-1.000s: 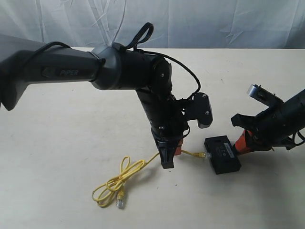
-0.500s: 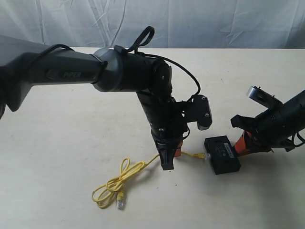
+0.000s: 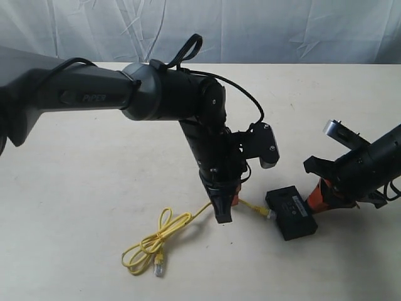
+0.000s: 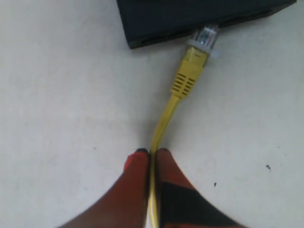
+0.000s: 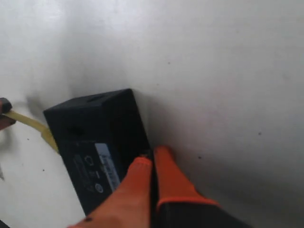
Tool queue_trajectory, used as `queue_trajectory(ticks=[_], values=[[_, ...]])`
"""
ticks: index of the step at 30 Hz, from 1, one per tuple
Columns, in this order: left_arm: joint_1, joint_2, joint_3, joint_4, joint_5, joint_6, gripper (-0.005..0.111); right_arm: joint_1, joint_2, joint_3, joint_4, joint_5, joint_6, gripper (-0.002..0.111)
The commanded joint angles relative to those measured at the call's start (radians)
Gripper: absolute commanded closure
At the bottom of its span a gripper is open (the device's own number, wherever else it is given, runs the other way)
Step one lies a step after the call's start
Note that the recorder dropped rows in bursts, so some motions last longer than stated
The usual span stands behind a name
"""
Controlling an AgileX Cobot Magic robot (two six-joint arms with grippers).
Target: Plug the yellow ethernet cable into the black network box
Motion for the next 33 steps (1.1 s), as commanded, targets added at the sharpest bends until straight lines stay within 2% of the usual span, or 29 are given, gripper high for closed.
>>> queue_trajectory(ticks=[1,24,33], values=[[-0.002,-0.014,0.002,-0.029,-0.013,-0.038,0.107,-0.003,0.002,0.02,0.015,-0.014,0.027,0.109],[-0.002,-0.014,0.002,0.024,0.013,-0.163,0.107,-0.005,-0.016,0.02,0.039,-0.082,0.095,0.109],[-0.002,-0.014,0.002,0.02,0.022,-0.09,0.107,-0.005,-0.016,0.02,0.058,-0.092,0.089,0.109]])
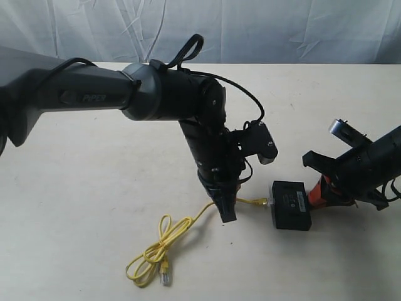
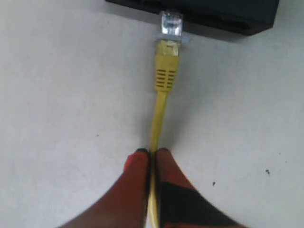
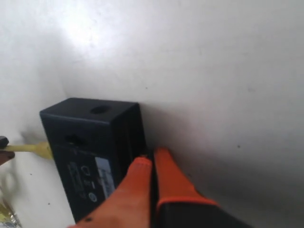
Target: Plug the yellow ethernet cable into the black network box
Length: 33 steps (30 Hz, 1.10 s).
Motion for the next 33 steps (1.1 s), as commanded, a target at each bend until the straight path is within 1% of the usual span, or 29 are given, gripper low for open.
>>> queue_trajectory(ticks=[1,7,15,21,27,33], values=[[-0.002,-0.014,0.002,-0.005,0.026,0.049,0.107,-0.005,-0.011,0.005,0.016,-0.018,-0.007,0.109],[-0.002,-0.018,0.002,0.021,0.071,0.076,0.107,-0.005,-0.011,0.005,0.016,-0.024,-0.007,0.109],[-0.002,-0.027,0.002,0.012,0.042,0.107,0.107,-0.005,-0.011,0.005,0.013,-0.024,-0.007,0.109],[-0.002,-0.027,0.002,-0.033,-0.003,0.181,0.107,-0.005,-0.011,0.005,0.013,-0.024,-0.032,0.109],[-0.002,-0.025,0.002,-0.033,-0.022,0.182,0.107,-0.003,-0.011,0.005,0.013,-0.024,-0.06,0.109],[-0.002,-0.005,0.002,-0.029,-0.007,0.179,0.107,-0.003,-0.011,0.005,0.013,-0.019,-0.063,0.109]])
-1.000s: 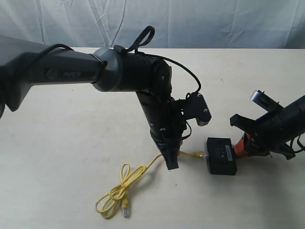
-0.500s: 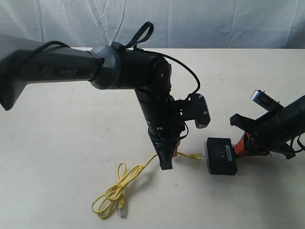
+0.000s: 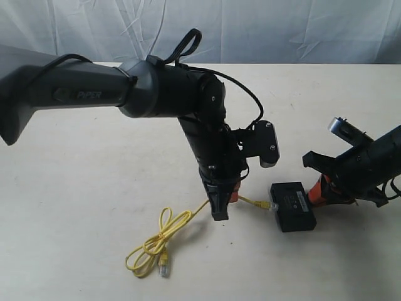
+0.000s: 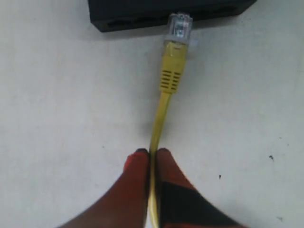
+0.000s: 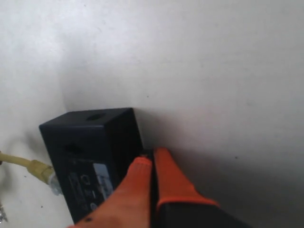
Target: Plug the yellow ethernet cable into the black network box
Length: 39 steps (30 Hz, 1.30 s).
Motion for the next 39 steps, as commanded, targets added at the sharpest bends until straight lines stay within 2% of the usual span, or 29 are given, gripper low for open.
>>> queue_trajectory(ticks=[1,14,26,34,39], values=[[-0.002,0.016,0.0,-0.022,0.01,-0.001,0.107,-0.003,-0.011,0.005,0.003,0.0,-0.012,0.109],[-0.002,0.008,0.0,-0.018,0.003,-0.011,0.107,-0.003,-0.011,0.005,0.003,0.0,-0.016,0.109],[-0.002,0.008,0.0,-0.077,-0.021,-0.011,0.107,-0.003,-0.011,0.005,0.005,0.0,-0.017,0.109],[-0.002,0.006,0.0,-0.077,0.011,-0.011,0.107,-0.003,-0.011,0.005,0.005,-0.004,-0.017,0.109],[-0.002,-0.021,0.0,-0.006,0.023,-0.065,0.107,-0.003,-0.011,0.005,0.007,-0.014,-0.017,0.109]])
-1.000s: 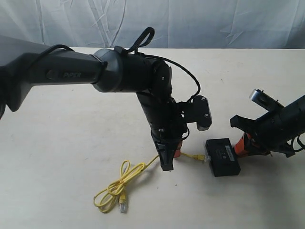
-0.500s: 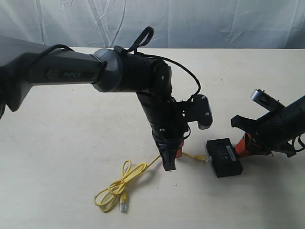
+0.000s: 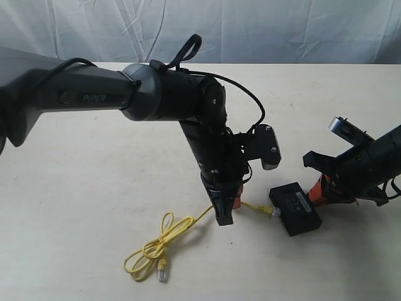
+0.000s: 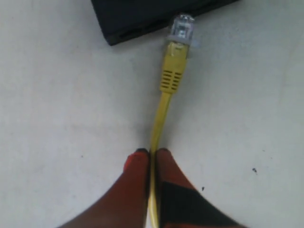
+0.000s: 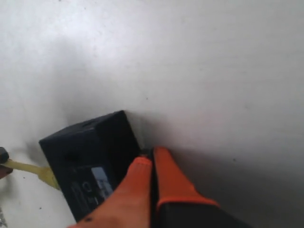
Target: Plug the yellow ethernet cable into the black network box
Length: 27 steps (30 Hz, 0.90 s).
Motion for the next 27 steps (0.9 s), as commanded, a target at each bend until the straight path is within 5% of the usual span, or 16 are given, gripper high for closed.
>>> queue_trajectory(ticks=[1,13,19,27], values=[[0.0,-0.047,0.0,0.058,0.019,-0.052,0.107,-0.003,-0.009,0.005,0.009,-0.014,-0.011,0.109],[0.031,-0.036,0.0,0.042,0.063,-0.072,0.107,-0.003,-0.07,0.005,0.001,-0.069,0.031,0.109],[0.031,-0.036,0.0,0.036,0.055,-0.072,0.071,-0.003,-0.07,0.005,0.001,-0.069,0.031,0.109],[0.027,-0.036,0.0,-0.064,-0.03,-0.016,0.071,-0.003,-0.07,0.005,0.001,-0.069,0.031,0.109]])
